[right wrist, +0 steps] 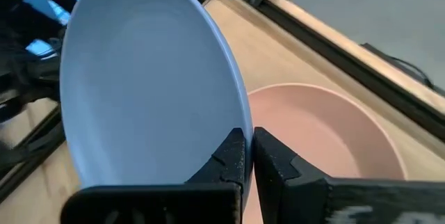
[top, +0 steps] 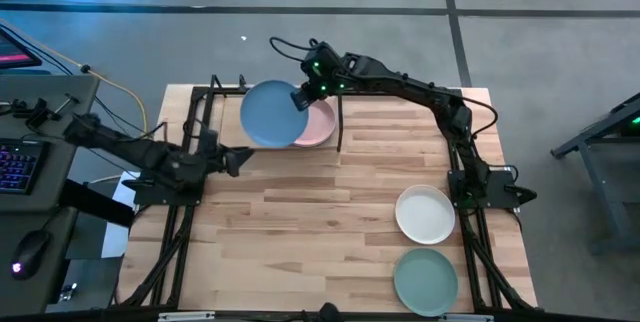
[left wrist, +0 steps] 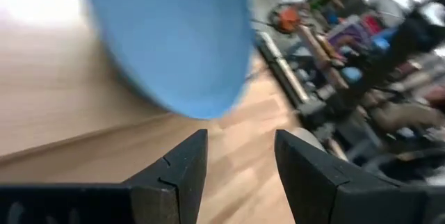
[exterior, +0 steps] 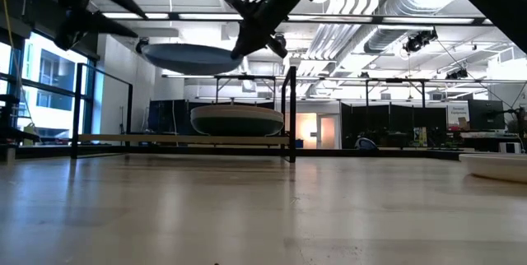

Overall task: Place and stack plates onto a shelf
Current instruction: Put the blue plate into the shelf

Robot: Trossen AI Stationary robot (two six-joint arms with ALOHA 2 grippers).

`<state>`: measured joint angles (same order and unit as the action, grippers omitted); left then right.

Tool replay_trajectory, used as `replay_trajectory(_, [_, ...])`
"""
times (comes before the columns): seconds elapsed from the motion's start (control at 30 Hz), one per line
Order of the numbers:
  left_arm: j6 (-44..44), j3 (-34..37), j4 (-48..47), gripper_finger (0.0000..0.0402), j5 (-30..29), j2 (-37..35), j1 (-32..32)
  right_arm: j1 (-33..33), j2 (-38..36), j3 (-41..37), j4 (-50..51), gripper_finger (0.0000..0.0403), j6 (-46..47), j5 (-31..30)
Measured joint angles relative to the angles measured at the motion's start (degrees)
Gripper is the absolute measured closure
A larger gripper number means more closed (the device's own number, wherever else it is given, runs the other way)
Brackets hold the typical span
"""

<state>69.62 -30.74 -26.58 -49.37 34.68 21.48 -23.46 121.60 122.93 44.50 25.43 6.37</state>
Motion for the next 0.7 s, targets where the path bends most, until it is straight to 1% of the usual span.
replay_trajectory(0.07, [3.2, 0.0, -1.9, 0.0245, -3.2, 1.0, 0.6, -0.2, 0.0, 0.0, 0.1, 0.0403, 0.0, 1.5])
replay_trajectory(0.13, [3.6, 0.0, -2.1, 0.0245, -5.4, 2.0, 0.8, -0.4, 0.0, 0.0, 0.4, 0.0403, 0.0, 2.6])
replay_trajectory(0.27, [0.4, 0.0, -1.8, 0.0245, -5.9, 4.1, 0.8, -0.9, 0.0, 0.0, 0.4, 0.0403, 0.1, 5.8])
replay_trajectory(0.37, [-2.8, 0.0, 0.1, 0.0245, -6.4, 5.4, 0.8, -0.9, 0.0, 0.0, 1.0, 0.0403, 0.1, 5.8])
replay_trajectory(0.57, [-10.7, 0.0, 8.8, 0.0245, -8.2, 7.5, 0.5, 0.8, 0.0, 0.0, 0.9, 0.0403, 0.2, 4.4])
replay_trajectory(0.7, [-10.8, 0.0, 10.2, 0.0245, -7.9, 8.5, -0.6, 1.8, 0.0, 0.0, 0.9, 0.0403, 0.1, 4.2])
